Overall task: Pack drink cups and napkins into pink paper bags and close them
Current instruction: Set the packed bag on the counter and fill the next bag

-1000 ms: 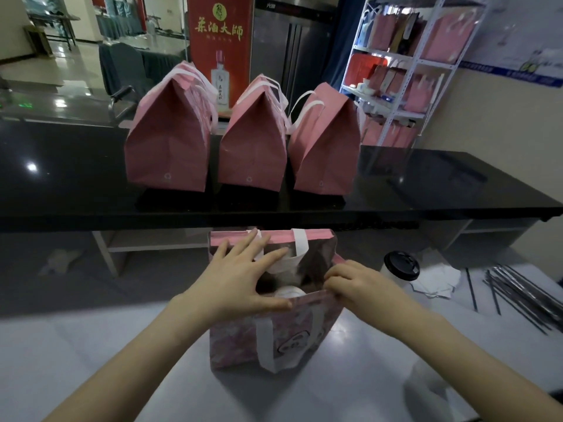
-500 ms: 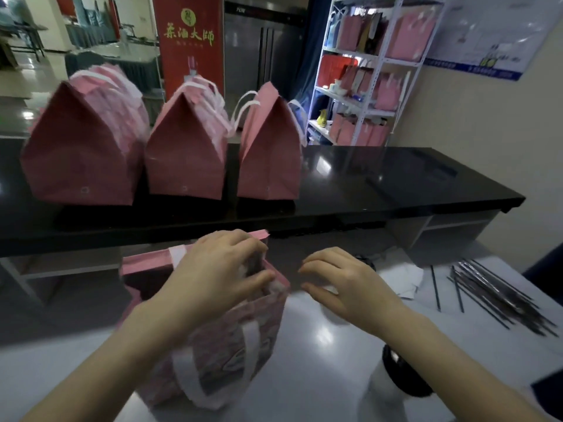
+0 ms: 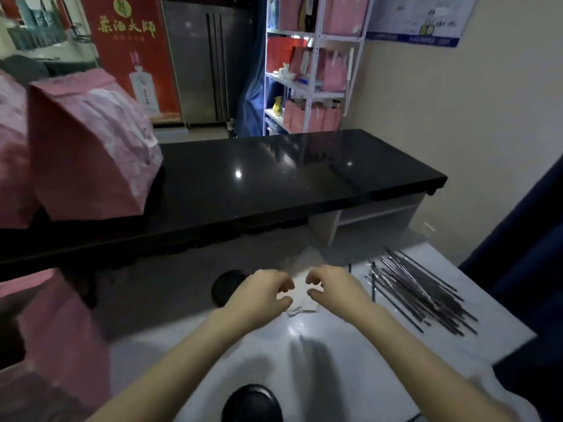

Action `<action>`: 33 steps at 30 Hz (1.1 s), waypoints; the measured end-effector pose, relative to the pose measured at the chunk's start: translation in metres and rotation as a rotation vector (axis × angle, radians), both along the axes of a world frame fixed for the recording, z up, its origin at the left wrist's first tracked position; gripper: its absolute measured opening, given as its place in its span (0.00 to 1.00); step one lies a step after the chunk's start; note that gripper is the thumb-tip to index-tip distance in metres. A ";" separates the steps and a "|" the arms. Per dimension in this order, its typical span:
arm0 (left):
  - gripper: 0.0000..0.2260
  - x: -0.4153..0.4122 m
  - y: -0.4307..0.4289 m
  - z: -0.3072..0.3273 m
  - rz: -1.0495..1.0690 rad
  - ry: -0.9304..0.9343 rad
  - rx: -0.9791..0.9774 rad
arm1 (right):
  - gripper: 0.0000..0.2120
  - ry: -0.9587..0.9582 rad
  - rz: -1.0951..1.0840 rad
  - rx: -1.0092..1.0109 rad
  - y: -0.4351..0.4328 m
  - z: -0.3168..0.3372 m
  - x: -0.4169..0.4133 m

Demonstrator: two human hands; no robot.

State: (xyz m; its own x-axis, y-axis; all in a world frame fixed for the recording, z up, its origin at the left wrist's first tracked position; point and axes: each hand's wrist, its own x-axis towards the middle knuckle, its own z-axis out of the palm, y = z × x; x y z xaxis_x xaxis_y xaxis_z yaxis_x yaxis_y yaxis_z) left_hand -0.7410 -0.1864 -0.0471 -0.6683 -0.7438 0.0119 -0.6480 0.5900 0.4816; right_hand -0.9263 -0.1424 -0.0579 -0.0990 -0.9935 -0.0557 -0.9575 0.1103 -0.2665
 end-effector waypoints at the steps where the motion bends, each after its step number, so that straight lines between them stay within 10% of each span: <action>1: 0.14 -0.017 -0.007 -0.012 0.003 -0.026 0.046 | 0.13 -0.038 -0.044 0.015 -0.003 -0.009 -0.012; 6: 0.19 -0.072 -0.040 -0.063 0.104 -0.048 0.274 | 0.23 -0.199 -0.206 0.075 -0.018 -0.060 -0.042; 16: 0.27 -0.102 -0.089 -0.113 0.217 -0.268 0.120 | 0.22 -0.292 -0.310 0.023 -0.057 -0.110 -0.038; 23: 0.07 -0.090 -0.093 -0.114 0.203 -0.149 0.055 | 0.12 -0.531 -0.337 -0.042 -0.057 -0.126 -0.034; 33: 0.06 -0.062 -0.067 -0.039 0.117 0.224 0.079 | 0.11 -0.691 -0.230 -0.233 -0.029 -0.056 -0.045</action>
State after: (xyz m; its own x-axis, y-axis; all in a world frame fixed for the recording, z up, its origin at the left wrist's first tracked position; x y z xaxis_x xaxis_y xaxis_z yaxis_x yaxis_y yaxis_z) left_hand -0.8030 -0.2531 -0.0859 -0.5653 -0.8201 0.0886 -0.5815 0.4724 0.6624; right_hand -0.9710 -0.1710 -0.1140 -0.3240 -0.9456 0.0286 -0.5242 0.1543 -0.8375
